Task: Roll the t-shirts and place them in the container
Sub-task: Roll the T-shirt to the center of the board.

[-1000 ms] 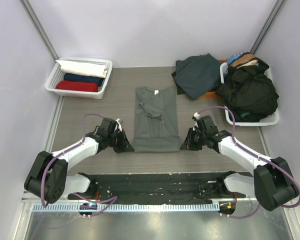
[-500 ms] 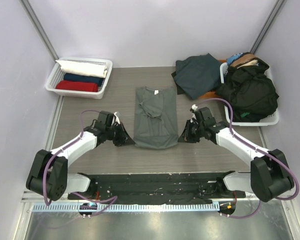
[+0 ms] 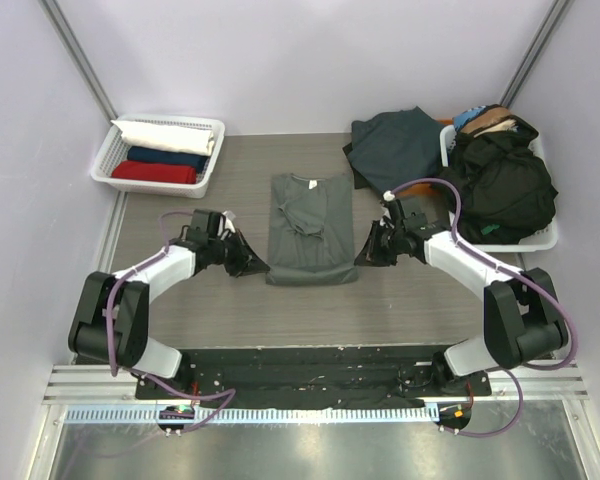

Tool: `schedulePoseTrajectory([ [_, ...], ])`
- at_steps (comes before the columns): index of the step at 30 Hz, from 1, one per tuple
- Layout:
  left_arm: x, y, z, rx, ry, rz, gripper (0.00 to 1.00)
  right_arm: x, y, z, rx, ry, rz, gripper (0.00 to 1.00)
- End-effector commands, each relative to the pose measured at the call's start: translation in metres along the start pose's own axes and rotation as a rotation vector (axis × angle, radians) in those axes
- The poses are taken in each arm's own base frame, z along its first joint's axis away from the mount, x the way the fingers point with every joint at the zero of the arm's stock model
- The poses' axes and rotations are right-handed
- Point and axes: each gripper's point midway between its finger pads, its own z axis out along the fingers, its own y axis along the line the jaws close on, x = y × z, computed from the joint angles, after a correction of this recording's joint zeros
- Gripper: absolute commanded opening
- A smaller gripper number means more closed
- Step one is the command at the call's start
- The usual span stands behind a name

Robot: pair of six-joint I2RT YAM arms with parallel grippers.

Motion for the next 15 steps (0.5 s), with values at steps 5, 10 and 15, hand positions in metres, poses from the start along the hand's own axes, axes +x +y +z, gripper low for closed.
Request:
schedulePoseTrajectory([
  [5,-0.038,-0.015,0.015,0.076,-0.039,-0.023,0.00,-0.031,-0.002,0.010,0.015,-0.053,0.006,0.01],
  [10,-0.051,-0.012,0.026,0.064,-0.049,-0.034,0.00,-0.042,-0.012,0.020,0.034,-0.079,0.037,0.01],
  [15,-0.062,-0.007,0.031,0.030,-0.066,-0.031,0.00,-0.055,-0.012,0.028,0.036,-0.102,0.052,0.01],
])
